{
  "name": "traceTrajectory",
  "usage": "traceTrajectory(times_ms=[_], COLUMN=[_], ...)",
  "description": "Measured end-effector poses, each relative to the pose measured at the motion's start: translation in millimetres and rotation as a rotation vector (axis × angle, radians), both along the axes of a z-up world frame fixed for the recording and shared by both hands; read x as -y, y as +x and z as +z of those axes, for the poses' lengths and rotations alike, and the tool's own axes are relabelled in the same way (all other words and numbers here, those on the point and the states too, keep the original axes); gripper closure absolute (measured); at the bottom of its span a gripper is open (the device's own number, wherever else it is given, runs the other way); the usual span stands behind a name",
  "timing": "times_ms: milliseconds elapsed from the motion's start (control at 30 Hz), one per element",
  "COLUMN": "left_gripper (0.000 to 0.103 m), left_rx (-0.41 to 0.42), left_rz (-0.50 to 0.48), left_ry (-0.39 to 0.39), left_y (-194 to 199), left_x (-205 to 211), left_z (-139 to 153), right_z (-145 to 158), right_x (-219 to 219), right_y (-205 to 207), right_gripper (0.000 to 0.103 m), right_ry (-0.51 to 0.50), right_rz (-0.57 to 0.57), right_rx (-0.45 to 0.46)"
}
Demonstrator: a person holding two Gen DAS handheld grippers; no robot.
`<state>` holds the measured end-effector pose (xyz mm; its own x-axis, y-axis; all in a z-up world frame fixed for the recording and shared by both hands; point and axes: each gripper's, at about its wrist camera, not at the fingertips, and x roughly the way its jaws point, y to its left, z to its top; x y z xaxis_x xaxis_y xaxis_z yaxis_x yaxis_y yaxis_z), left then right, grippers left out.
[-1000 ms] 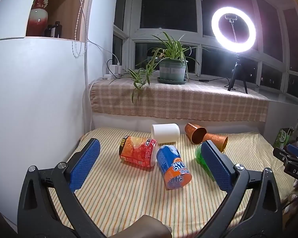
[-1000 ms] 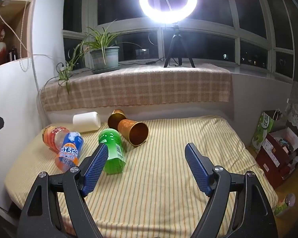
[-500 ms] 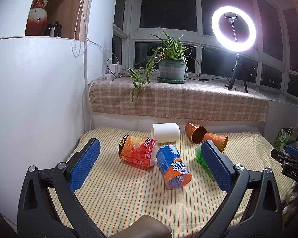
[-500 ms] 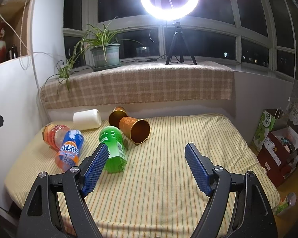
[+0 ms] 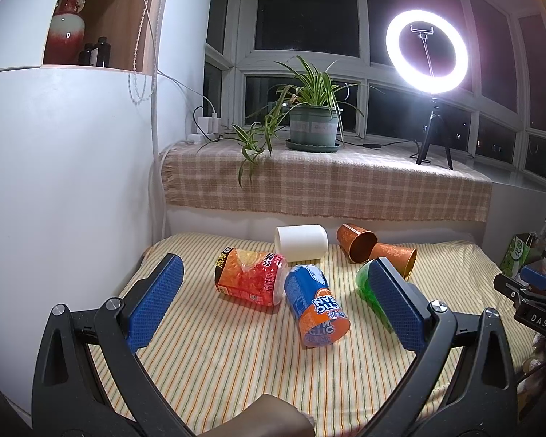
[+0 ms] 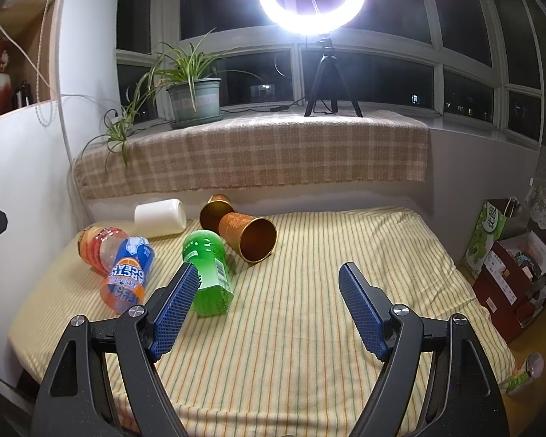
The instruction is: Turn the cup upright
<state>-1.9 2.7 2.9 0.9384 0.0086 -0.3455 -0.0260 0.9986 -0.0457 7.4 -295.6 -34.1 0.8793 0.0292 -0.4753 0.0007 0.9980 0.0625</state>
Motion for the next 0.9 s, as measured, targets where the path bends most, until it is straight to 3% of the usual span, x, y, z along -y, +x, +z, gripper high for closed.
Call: traceTrajectory(times_ms=[900], left_gripper=[0.000], left_rx=[-0.004], left_rz=[-0.001], left_ry=[-0.003], left_y=[1.0], left_x=[3.2], left_z=[-2.3], right_z=[-1.6], right_x=[-6.1], right_y=[-1.4], right_gripper=[0.024], right_ry=[-0.003], right_rz=[0.015], right_rx=[-0.004])
